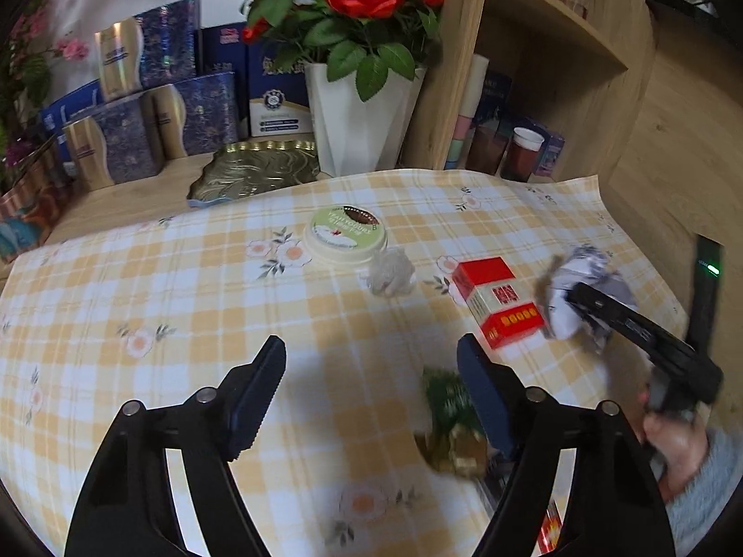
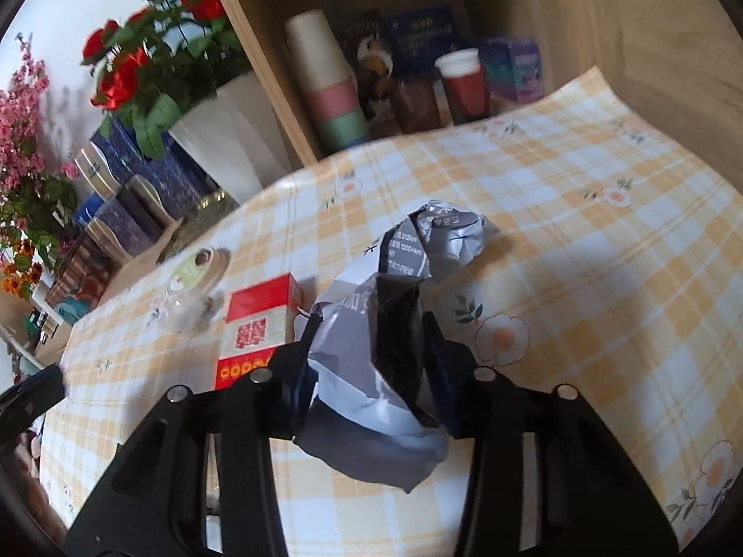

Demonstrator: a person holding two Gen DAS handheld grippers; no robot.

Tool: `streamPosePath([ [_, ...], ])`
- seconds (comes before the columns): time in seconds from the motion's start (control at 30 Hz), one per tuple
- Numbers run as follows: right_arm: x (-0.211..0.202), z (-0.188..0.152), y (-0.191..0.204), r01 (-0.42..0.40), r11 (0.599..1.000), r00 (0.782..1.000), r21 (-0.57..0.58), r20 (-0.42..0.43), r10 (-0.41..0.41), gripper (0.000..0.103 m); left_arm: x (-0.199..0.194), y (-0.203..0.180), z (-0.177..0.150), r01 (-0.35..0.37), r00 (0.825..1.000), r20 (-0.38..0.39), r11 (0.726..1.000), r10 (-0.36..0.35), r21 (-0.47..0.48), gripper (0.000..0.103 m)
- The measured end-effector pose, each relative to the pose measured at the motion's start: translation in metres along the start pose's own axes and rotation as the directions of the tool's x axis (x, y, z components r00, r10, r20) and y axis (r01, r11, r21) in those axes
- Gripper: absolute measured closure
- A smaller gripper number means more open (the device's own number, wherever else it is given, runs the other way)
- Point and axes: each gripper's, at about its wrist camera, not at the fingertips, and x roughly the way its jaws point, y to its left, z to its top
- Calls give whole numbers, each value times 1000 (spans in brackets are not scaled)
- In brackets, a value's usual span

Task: Collect trash
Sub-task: 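Grasp the clear plastic film with the left tool while the right tool holds the foil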

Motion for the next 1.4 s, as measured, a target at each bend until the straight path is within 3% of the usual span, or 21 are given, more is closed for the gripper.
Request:
streamPosePath([
  [0.3, -7, -1, 6, -11, 999, 999, -38, 42, 12, 60, 76, -9, 39, 72, 994, -78, 997, -73, -22, 45],
  [0.5, -6, -2, 6, -13, 999, 999, -47, 40, 15, 60, 115, -13, 46, 1, 989, -147, 1000, -1, -3, 46],
  [0.6, -2, -1, 8, -15, 998, 1000, -57, 22, 16, 60, 128, -9, 41, -41, 979, -199, 999, 40, 0, 77],
  [0.63, -1, -2, 10, -16, 998, 1000, -67, 19, 17, 60, 125, -8, 39, -44, 981, -190, 999, 43, 0, 86],
  [0.7, -1, -2, 14, -17, 996, 1000, -88, 20, 19, 60, 118, -9, 34, -51, 983, -177, 998, 54, 22, 88],
  [0.9, -2, -1, 8, -2, 999, 1000, -52, 26, 4, 60, 66, -2, 15, 15, 991, -130, 1000, -13, 17, 88],
  [1.13, -4, 2, 8, 45, 997, 999, -61, 3, -44, 60, -23, 13, -8, 38, 997, -61, 997, -42, -62, 88],
  [1.4, -82, -12, 28, -26, 991, 999, -134, 43, 32, 60, -127, 27, -54, 36, 999, 14, 995, -35, -97, 88],
])
